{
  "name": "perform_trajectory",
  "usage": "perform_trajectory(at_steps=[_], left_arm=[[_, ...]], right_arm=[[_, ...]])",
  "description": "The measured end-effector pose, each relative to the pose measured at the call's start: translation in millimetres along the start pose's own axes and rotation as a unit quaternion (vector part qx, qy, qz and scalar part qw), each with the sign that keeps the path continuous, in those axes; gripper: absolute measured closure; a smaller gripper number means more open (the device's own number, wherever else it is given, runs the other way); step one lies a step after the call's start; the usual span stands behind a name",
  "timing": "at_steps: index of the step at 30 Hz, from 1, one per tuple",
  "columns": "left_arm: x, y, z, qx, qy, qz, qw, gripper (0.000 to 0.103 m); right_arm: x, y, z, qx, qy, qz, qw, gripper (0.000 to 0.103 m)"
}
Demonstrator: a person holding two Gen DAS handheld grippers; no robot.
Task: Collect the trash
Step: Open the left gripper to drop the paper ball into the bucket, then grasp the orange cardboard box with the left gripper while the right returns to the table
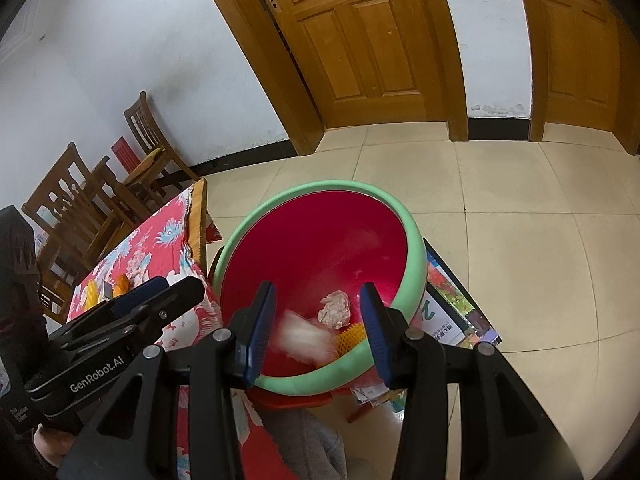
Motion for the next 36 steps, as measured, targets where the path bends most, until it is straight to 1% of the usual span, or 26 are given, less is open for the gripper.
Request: perform_trajectory(at_steps=[6,10,17,26,31,36], left_arm=[[-13,-10,0,-0.016,0.008,-0.006,0.9998,0.042],[-27,-21,3,-0.037,0.010,-0.007,0.9993,0.042],[-55,-48,6,-0.060,0.027,-0.029,0.9974,0.042],[-91,-100,13,-0.094,0.049,-0.071,0.9919,0.042],[-111,-133,19,-0.116,0.060,-0.102,0.9862,0.042],[-122,-163,26,-0.134,0.065,-0.138,0.9791,0.042]], right_arm=[[-3,-4,0,-0.005,0.002,-0.002,1.000,0.057],[-8,-11,0,-0.011,0.004,-0.009,1.000,0.057],[-16,-35,2,-0.031,0.005,-0.025,0.999,0.057],[-19,-74,9,-0.060,-0.001,-0.048,0.997,0.057],[-17,-98,17,-0.077,-0.007,-0.061,0.995,0.056],[-13,-117,25,-0.091,-0.017,-0.072,0.993,0.056]])
Point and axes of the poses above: each gripper's, at about its wrist camera, not at the fingertips, and x roughly the way its jaws point, y to its right, z to its underside, the point moved 5 cm from there along x, roughly the way its jaws point, and after that the axes turned 7 degrees about y, right-handed, at the moved point
